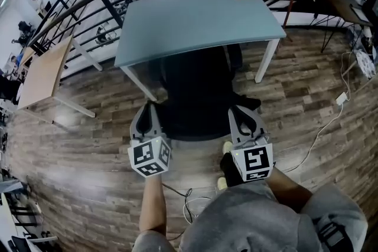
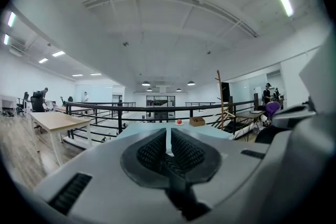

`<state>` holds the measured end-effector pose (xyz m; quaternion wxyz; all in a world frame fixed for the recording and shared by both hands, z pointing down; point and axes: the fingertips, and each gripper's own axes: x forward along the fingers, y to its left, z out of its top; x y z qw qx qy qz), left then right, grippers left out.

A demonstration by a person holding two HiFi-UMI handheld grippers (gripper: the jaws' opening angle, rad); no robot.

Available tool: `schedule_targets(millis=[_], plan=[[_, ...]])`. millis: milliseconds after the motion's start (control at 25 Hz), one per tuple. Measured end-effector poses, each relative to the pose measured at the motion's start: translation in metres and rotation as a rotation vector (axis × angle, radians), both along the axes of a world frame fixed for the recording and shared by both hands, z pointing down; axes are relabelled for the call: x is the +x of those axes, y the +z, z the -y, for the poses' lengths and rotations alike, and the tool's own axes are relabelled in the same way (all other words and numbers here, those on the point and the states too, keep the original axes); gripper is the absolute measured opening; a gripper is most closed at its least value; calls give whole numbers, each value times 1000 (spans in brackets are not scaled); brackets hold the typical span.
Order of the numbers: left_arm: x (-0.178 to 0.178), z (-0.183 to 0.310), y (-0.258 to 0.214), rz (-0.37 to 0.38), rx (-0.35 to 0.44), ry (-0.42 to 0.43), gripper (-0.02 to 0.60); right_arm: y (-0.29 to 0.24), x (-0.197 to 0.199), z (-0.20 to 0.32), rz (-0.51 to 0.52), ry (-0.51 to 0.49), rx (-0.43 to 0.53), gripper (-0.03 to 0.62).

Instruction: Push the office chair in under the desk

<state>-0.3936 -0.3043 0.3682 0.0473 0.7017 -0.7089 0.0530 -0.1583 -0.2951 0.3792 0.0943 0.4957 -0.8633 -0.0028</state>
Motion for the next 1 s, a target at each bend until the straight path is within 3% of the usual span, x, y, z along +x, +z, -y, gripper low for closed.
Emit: schedule_targets(millis=[1000], plan=[[-33,130,5,-32,-16,-94,35,4,-36,169,2,-142,-1,37]])
